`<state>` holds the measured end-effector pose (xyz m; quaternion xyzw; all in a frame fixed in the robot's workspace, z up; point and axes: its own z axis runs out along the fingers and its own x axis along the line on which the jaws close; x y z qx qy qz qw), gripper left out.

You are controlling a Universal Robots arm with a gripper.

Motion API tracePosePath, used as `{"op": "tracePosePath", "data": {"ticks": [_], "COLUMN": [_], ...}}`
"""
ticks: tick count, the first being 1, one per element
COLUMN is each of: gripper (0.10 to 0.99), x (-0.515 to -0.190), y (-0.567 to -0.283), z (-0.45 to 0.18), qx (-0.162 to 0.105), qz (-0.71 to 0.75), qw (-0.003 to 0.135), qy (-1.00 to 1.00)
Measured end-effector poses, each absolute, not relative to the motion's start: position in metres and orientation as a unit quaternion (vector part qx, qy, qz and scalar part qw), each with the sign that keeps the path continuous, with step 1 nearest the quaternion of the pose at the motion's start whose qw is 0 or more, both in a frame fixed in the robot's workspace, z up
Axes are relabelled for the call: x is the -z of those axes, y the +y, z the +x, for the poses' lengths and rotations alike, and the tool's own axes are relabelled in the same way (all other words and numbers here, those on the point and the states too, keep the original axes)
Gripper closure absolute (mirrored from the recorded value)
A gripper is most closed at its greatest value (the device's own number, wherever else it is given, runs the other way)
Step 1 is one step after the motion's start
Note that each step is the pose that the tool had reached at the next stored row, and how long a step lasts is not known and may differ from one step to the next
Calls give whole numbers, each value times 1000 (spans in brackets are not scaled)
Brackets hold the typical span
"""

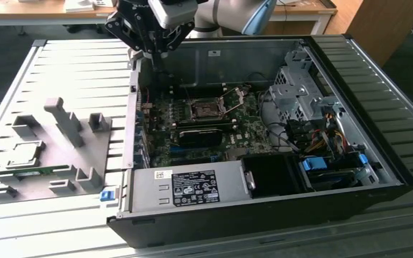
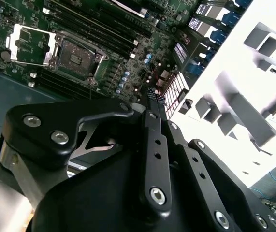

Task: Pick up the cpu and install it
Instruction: 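Reach for the cpu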

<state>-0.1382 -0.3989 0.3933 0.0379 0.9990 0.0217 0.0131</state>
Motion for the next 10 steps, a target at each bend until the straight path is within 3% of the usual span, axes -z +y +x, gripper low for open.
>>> {"op": "tracePosePath", "data": {"ticks": [10], "gripper": [980], "x": [-393], "y": [-399], "z": [-143], "qx": [-22], "qz": [38], "qw": [13], "qy": [999]}}
